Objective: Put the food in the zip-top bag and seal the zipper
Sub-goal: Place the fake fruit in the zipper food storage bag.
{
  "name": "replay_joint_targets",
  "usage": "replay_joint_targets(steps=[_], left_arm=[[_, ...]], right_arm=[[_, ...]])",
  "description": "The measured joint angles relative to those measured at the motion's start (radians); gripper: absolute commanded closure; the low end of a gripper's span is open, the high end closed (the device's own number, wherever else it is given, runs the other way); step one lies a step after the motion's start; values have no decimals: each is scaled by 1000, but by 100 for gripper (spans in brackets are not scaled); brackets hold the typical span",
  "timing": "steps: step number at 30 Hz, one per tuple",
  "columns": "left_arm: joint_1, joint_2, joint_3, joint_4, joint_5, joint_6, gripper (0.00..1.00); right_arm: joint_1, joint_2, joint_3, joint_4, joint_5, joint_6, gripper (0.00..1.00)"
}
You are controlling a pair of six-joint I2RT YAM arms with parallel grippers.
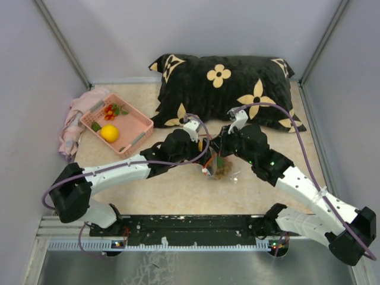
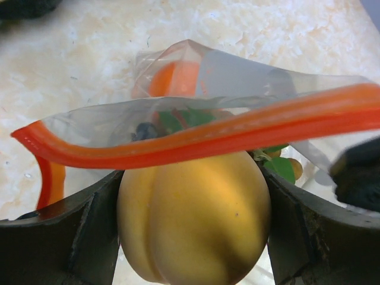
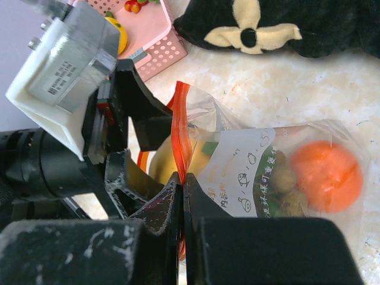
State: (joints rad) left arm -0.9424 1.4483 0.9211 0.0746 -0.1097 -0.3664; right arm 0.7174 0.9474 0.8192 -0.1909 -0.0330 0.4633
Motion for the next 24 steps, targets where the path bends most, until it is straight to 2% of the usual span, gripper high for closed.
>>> replay_joint_targets(steps=[7,13,16,24], left_arm=[[-11,66,35,-51,-153,-140,18],[-11,79,51,-53,-275,-237,18],[-11,79,51,-29,-277,-256,17],[-9,79,24,52,-209,-293,8]], right_arm=[[-12,0,0,6,2,11,100],[-4,0,0,14,-33,27,100],[-4,0,0,24,-40,31,100],[-4,0,-5,49,-42,47,100]])
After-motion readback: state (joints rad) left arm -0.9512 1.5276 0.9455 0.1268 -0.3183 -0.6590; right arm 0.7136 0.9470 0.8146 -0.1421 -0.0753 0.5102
